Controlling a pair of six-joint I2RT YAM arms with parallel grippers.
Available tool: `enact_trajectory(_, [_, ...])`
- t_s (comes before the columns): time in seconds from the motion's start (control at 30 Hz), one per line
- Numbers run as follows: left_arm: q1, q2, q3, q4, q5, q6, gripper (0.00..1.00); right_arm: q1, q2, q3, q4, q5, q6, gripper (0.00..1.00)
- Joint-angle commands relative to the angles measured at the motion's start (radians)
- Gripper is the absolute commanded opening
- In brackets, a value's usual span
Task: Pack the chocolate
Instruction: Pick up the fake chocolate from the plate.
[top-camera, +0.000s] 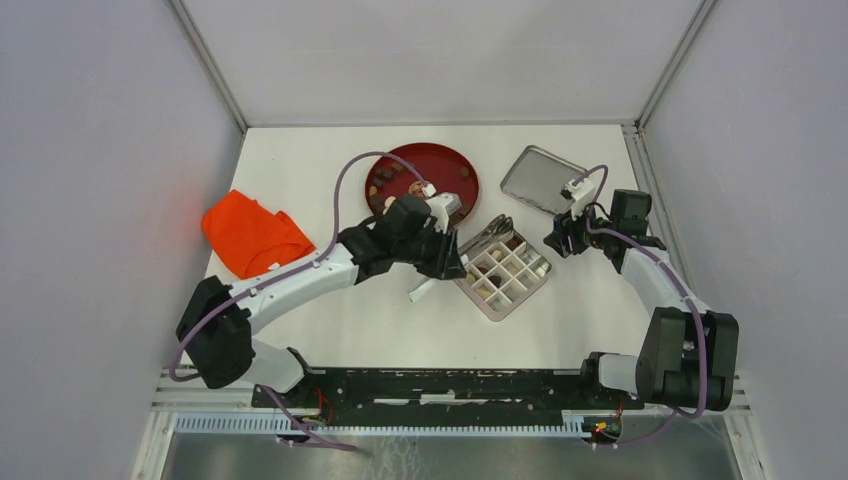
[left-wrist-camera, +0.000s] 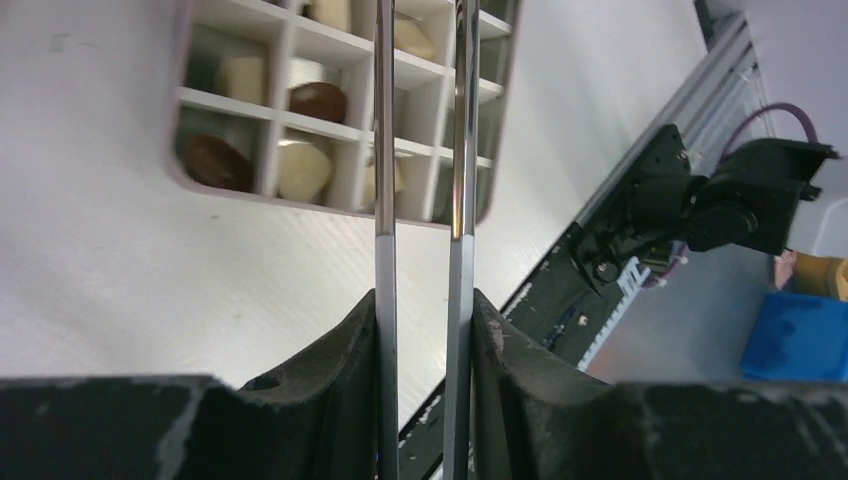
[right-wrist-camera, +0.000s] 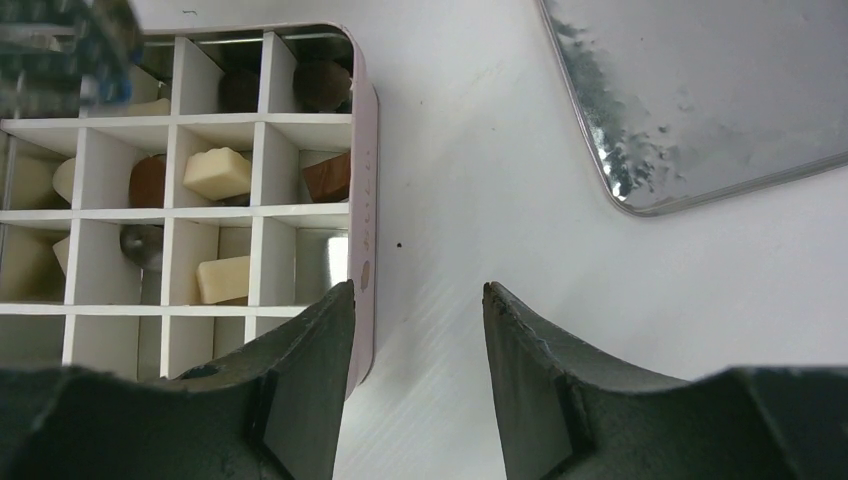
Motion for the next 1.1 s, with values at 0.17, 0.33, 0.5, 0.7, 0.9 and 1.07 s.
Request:
enact_trajectory(0.17, [0.264,0.015,0.226,-0.288,-0.104,0.244,0.37,-0.004,-0.055,0.022,-0.028,-0.046,-0.052,0.56])
enact_trajectory(0.33, [0.363,0.087,0.317,-0.368,-0.139,0.321,0.38,-0.004,-0.063,0.027,-0.045,-0.06,-0.069,0.57])
enact_trajectory(0.5, [0.451,0.171,0.412,-0.401,-0.137,0.368,0.38,-0.004,-0.064,0.031,-0.053,-0.069,-0.079,0.57])
enact_trajectory(0.7, [0.513,0.318,0.522,-0.41,-0.202,0.365,0.37,-0.004,-0.062,0.032,-0.056,-0.075,-0.08,0.57])
enact_trajectory(0.9, [0.513,0.436,0.575,-0.352,-0.225,0.209,0.33,-0.004,-0.051,0.032,-0.055,-0.071,-0.084,0.57])
enact_trajectory(1.07, [0.513,0.464,0.569,-0.309,-0.273,0.156,0.3,-0.004,-0.044,0.033,-0.058,-0.075,-0.085,0.57])
